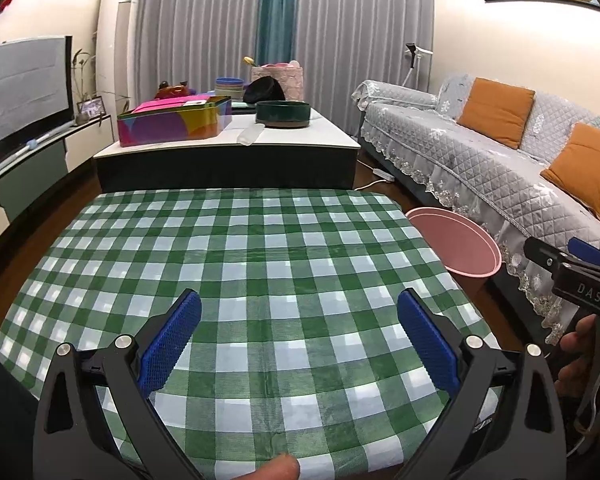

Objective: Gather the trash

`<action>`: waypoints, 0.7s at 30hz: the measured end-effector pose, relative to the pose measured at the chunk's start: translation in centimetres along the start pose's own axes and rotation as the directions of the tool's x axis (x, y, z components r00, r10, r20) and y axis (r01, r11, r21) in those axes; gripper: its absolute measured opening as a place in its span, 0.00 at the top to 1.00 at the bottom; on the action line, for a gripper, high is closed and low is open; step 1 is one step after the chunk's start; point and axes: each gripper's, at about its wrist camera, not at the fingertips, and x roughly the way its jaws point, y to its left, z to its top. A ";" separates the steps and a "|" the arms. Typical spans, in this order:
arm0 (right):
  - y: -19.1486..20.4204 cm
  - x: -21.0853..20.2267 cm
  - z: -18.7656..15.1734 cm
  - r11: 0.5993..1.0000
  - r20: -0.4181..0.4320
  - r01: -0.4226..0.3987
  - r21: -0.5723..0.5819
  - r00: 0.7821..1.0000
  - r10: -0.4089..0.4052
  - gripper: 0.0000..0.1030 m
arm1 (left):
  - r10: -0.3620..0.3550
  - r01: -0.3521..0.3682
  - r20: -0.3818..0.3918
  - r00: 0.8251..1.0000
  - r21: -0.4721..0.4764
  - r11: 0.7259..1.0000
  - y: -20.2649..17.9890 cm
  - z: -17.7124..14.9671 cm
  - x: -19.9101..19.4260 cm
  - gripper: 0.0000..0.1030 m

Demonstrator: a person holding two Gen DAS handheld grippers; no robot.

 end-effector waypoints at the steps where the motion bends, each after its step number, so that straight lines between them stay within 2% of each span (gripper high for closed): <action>1: 0.0 0.0 0.0 1.000 -0.001 0.003 0.002 1.000 -0.003 0.05 | 0.003 -0.003 0.001 1.000 -0.004 1.000 0.1 0.0 0.0 0.08; 21: 0.8 0.1 -0.1 1.000 -0.008 0.002 -0.026 1.000 -0.003 0.05 | 0.004 -0.005 -0.002 1.000 -0.028 1.000 1.0 -0.3 0.1 0.08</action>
